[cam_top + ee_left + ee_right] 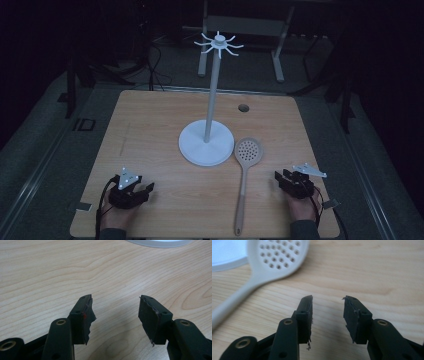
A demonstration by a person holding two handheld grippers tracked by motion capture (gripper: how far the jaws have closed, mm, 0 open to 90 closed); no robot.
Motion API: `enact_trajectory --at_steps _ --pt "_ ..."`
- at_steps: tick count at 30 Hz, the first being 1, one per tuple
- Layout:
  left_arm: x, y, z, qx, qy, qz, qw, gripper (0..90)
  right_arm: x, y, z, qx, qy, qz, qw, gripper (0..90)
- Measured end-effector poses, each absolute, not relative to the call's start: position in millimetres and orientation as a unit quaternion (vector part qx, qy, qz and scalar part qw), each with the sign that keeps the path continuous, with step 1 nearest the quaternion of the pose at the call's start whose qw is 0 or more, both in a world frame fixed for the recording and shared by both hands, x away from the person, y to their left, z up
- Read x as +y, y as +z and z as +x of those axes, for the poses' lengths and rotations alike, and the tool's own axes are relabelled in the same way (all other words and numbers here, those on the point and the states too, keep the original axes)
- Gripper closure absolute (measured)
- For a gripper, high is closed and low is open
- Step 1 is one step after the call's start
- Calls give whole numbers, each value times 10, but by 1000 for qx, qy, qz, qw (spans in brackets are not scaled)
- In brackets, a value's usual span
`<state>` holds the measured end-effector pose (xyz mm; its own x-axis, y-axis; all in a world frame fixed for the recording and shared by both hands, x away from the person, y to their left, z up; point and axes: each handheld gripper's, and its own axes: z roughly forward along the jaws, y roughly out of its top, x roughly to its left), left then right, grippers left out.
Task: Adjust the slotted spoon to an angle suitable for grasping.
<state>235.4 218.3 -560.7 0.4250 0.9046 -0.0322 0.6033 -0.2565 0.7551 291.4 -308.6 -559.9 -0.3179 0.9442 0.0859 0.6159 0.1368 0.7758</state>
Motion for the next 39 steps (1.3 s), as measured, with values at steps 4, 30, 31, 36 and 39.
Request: enact_trajectory --at_steps 4,30,31,36,39 --pt "2176 -5613 2359 491 210 768 354 448 -2991 -5542 2891 736 381 511 227 628" --pt "2112 -5628 2379 481 203 778 350 457 -2104 -5419 3235 812 403 364 212 900" --pt "2110 -5628 2379 480 203 778 350 457 -2061 -5429 3252 817 400 360 208 900" --pt "2106 -5627 2376 480 203 778 351 457 -1884 -5504 3336 839 372 346 196 900" --pt "2106 -5628 2377 480 202 778 351 457 -1820 -5558 3375 850 353 340 195 900"
